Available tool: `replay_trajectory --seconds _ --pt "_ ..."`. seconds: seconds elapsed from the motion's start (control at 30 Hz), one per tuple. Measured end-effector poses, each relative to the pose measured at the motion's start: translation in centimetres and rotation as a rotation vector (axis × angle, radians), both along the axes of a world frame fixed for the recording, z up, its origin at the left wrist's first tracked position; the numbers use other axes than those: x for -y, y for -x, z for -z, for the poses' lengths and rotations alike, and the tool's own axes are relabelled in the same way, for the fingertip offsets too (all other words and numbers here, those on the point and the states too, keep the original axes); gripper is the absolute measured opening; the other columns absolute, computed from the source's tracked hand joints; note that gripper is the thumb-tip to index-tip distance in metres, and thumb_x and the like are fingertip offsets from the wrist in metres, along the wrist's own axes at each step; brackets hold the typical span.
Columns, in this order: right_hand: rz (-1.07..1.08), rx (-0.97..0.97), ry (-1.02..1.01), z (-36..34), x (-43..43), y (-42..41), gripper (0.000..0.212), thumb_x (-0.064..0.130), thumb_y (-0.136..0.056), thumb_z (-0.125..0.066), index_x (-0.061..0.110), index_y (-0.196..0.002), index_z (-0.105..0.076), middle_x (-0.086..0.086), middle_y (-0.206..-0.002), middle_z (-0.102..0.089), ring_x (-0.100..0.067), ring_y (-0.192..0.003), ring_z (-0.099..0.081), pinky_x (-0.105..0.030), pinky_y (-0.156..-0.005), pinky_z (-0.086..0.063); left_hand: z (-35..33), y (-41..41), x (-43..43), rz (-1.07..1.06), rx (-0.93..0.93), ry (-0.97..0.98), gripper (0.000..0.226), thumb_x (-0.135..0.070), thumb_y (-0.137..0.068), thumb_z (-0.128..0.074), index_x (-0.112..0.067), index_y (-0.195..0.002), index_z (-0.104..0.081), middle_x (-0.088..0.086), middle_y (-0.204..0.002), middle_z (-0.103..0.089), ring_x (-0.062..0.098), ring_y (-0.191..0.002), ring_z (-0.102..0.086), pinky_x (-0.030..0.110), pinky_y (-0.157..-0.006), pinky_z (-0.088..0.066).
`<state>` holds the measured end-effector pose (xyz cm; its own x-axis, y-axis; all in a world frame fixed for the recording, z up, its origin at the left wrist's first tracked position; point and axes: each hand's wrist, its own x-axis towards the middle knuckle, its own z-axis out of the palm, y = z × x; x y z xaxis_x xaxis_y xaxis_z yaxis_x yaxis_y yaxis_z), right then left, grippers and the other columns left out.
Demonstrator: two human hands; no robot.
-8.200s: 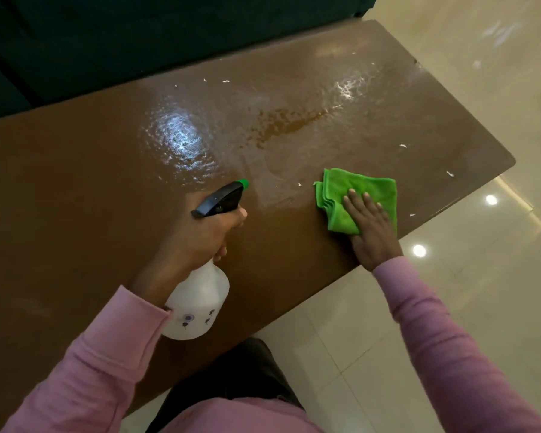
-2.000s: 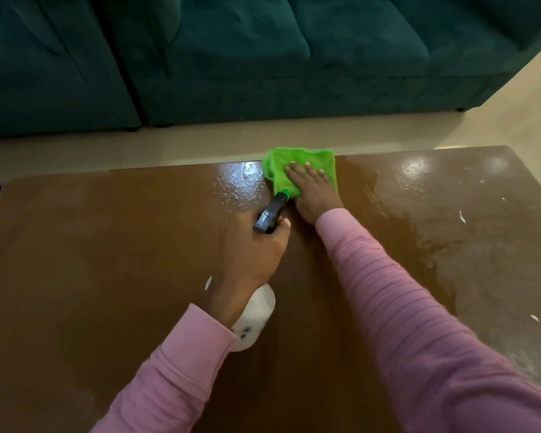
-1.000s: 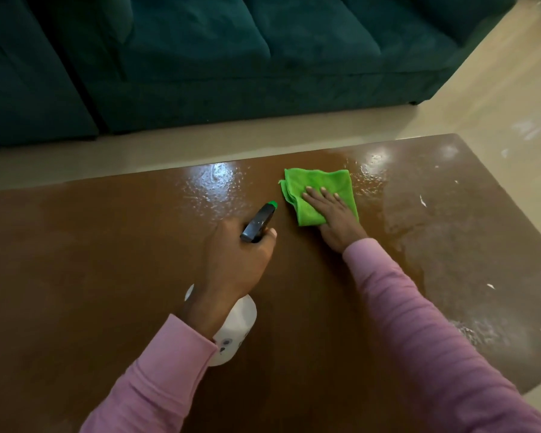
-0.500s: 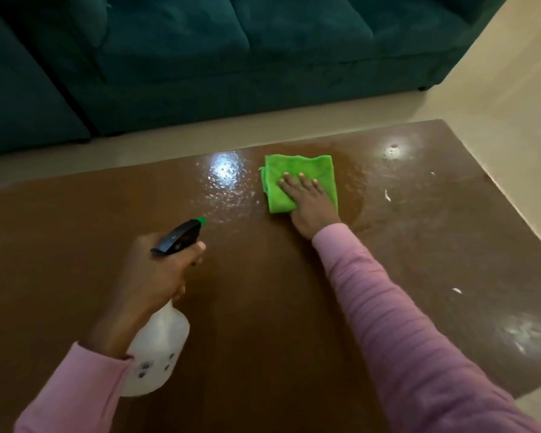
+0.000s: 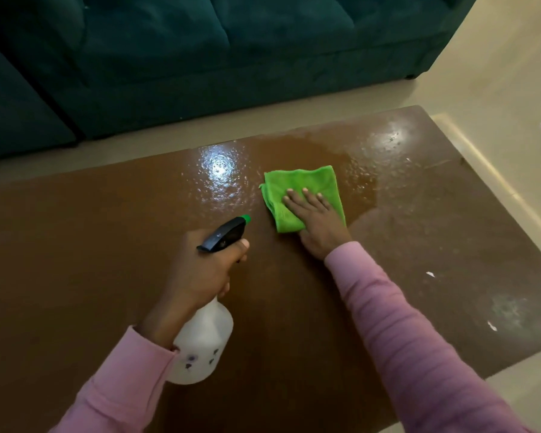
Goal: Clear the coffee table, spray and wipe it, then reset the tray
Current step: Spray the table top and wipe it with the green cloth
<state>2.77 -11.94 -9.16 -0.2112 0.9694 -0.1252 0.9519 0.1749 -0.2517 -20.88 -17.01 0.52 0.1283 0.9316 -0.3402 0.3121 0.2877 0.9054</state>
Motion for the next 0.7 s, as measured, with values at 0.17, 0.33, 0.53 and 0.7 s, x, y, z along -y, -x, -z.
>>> replay_trajectory --seconds 0.17,0.33,0.53,0.7 --pt "0.177 -0.055 -0.038 0.1 0.6 -7.6 0.079 0.007 -0.069 -0.039 0.018 -0.147 -0.033 -0.002 -0.157 -0.025 -0.028 -0.146 -0.019 -0.038 -0.119 -0.008 -0.2 -0.4 0.5 0.02 0.017 0.01 0.006 -0.018 -0.091 -0.065 -0.023 -0.088 -0.064 0.019 -0.085 -0.071 0.017 -0.034 -0.048 0.026 -0.039 -0.04" --pt "0.407 -0.003 0.022 -0.3 -0.9 -7.9 0.073 0.002 -0.082 -0.048 0.02 -0.149 -0.027 -0.001 -0.159 -0.019 -0.026 -0.147 -0.013 -0.036 -0.119 -0.005 -0.3 0.5 0.9 -0.002 0.033 -0.004 0.011 -0.017 -0.092 -0.063 -0.025 -0.085 -0.064 0.012 -0.083 -0.071 0.02 -0.034 -0.046 0.028 -0.041 -0.04" --pt "0.063 -0.052 0.018 -0.6 6.2 -0.7 0.087 0.015 -0.062 -0.035 0.022 -0.149 -0.027 0.004 -0.158 -0.019 -0.018 -0.147 -0.011 -0.033 -0.119 -0.001 -0.2 0.3 1.1 -0.004 0.062 0.012 0.01 -0.016 -0.092 -0.063 -0.022 -0.085 -0.064 0.015 -0.084 -0.071 0.02 -0.033 -0.044 0.026 -0.039 -0.038" --pt "0.286 -0.046 -0.008 -0.5 5.6 -8.8 0.083 0.009 -0.065 -0.035 0.019 -0.147 -0.032 -0.002 -0.157 -0.023 -0.028 -0.146 -0.018 -0.033 -0.118 -0.005 0.1 0.6 1.3 0.009 0.054 -0.013 0.013 -0.017 -0.092 -0.064 -0.021 -0.08 -0.065 0.016 -0.081 -0.071 0.023 -0.035 -0.047 0.03 -0.045 -0.042"
